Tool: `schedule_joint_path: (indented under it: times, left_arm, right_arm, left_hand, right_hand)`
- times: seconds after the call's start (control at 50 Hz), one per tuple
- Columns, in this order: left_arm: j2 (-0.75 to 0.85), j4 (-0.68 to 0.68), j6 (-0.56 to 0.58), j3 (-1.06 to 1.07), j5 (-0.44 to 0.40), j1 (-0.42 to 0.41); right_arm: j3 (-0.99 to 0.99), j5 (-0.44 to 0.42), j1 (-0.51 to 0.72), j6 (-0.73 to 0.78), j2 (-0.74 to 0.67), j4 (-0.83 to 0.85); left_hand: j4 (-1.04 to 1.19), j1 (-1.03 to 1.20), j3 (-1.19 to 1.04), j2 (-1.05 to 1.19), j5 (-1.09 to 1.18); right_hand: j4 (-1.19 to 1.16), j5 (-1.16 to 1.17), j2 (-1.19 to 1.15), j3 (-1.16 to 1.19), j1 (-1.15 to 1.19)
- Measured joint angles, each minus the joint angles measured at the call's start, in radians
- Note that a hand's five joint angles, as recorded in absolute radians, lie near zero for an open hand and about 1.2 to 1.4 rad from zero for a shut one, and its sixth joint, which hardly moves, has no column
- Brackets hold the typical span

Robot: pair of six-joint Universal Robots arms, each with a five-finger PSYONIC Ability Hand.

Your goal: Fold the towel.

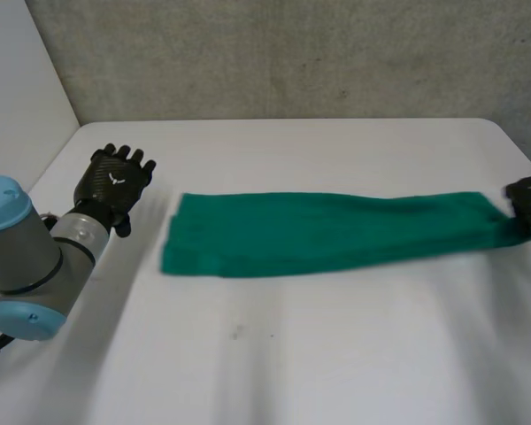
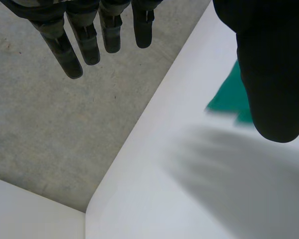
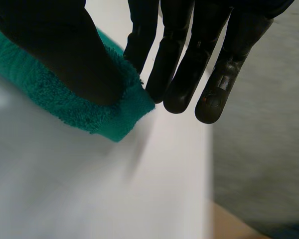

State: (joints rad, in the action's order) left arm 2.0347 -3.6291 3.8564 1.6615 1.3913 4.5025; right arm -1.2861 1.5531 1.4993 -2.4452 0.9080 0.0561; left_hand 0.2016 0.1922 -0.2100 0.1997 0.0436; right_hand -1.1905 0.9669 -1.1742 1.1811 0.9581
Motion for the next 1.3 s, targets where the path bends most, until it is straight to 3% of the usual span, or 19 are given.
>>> schedule_joint_path:
  times: [0.12,0.24,0.42,0.46,0.56,0.62,0.66,0.68,0.7,0.74,0.8,0.9,1.06,1.12,1.16,1.18,1.24,1.28,1.3]
  left_arm:
    - [-0.037,0.001,0.0,0.028,0.0,0.007]
    - [-0.071,0.002,-0.001,0.054,0.001,0.006]
    - [-0.116,0.004,-0.026,0.067,0.003,0.0]
    - [-0.136,0.005,-0.06,0.067,0.003,-0.005]
    - [-0.153,0.006,-0.109,0.068,0.003,-0.013]
    - [-0.157,0.005,-0.133,0.067,0.003,-0.025]
    - [-0.157,0.005,-0.139,0.066,0.003,-0.033]
    - [-0.157,0.004,-0.142,0.065,0.003,-0.039]
    - [-0.156,0.004,-0.144,0.064,0.003,-0.044]
    - [-0.155,0.003,-0.147,0.059,0.003,-0.056]
    - [-0.146,-0.003,-0.149,0.042,0.003,-0.085]
    - [-0.112,-0.009,-0.164,-0.007,0.004,-0.151]
    - [-0.044,-0.009,-0.235,-0.098,0.026,-0.253]
    - [-0.025,-0.005,-0.249,-0.122,0.046,-0.278]
    - [-0.01,-0.002,-0.257,-0.14,0.066,-0.298]
    - [-0.007,-0.001,-0.259,-0.143,0.071,-0.302]
    - [-0.003,0.002,-0.261,-0.147,0.086,-0.312]
    - [-0.004,0.004,-0.261,-0.145,0.09,-0.314]
    - [-0.006,0.005,-0.261,-0.141,0.091,-0.314]
  right_arm:
    - [0.068,0.027,-0.033,0.165,0.027,0.002]
    - [0.13,0.003,0.086,0.195,0.062,0.011]
    - [0.164,-0.203,0.422,0.179,0.06,0.078]
    - [0.152,-0.33,0.583,0.18,0.018,0.118]
    - [0.132,-0.425,0.711,0.187,-0.061,0.139]
    - [0.124,-0.441,0.744,0.191,-0.11,0.14]
    - [0.12,-0.434,0.749,0.189,-0.126,0.14]
    - [0.119,-0.424,0.75,0.186,-0.13,0.139]
    - [0.118,-0.411,0.748,0.182,-0.131,0.139]
    - [0.116,-0.361,0.737,0.161,-0.121,0.138]
    - [0.1,-0.25,0.688,0.081,-0.069,0.13]
    - [0.005,-0.149,0.587,-0.129,0.042,0.095]
    - [-0.21,-0.176,0.418,-0.336,0.144,0.019]
    - [-0.255,-0.188,0.375,-0.344,0.149,0.01]
    - [-0.294,-0.198,0.327,-0.342,0.147,0.006]
    - [-0.3,-0.199,0.318,-0.341,0.145,0.006]
    - [-0.308,-0.2,0.285,-0.336,0.134,0.017]
    - [-0.305,-0.199,0.278,-0.335,0.131,0.024]
    - [-0.295,-0.195,0.269,-0.333,0.126,0.041]
  left_hand:
    - [0.0,0.0,0.0,0.0,0.0]
    - [0.0,0.0,0.0,0.0,0.0]
    - [0.0,0.0,0.0,0.0,0.0]
    - [0.0,0.0,0.0,0.0,0.0]
    - [0.0,0.0,0.0,0.0,0.0]
    - [0.0,0.0,0.0,0.0,0.0]
    - [0.0,0.0,0.0,0.0,0.0]
    - [0.0,0.0,0.0,0.0,0.0]
    - [0.0,0.0,0.0,0.0,0.0]
    - [0.0,0.0,0.0,0.0,0.0]
    - [0.0,0.0,0.0,0.0,0.0]
    - [0.0,0.0,0.0,0.0,0.0]
    - [0.0,0.0,0.0,0.0,0.0]
    - [0.0,0.0,0.0,0.0,0.0]
    - [0.0,0.0,0.0,0.0,0.0]
    - [0.0,0.0,0.0,0.0,0.0]
    - [0.0,0.0,0.0,0.0,0.0]
    - [0.0,0.0,0.0,0.0,0.0]
    - [0.0,0.0,0.0,0.0,0.0]
  right_hand:
    - [0.0,0.01,0.0,0.0,0.006]
    - [-0.001,0.013,0.0,0.0,0.006]
    - [-0.002,0.014,0.0,0.003,0.01]
    - [-0.002,0.014,0.0,0.003,0.01]
    - [0.005,0.013,0.004,-0.003,0.01]
    - [0.303,-0.241,0.291,-0.295,-0.217]
    - [0.55,-0.483,0.542,-0.544,-0.46]
    - [0.55,-0.483,0.542,-0.544,-0.46]
    - [0.84,-0.775,0.845,-0.835,-0.69]
    - [0.958,-0.896,0.949,-0.962,-0.758]
    - [0.965,-0.908,0.959,-0.974,-0.761]
    - [0.965,-0.909,0.959,-0.974,-0.761]
    - [0.963,-0.907,0.957,-0.971,-0.758]
    - [0.921,-0.862,0.905,-0.912,-0.724]
    - [0.564,-0.525,0.541,-0.551,-0.388]
    - [0.545,-0.506,0.503,-0.515,-0.374]
    - [0.147,-0.121,0.106,-0.136,-0.082]
    - [0.147,-0.121,0.106,-0.136,-0.082]
    - [0.017,0.001,0.001,-0.011,-0.008]
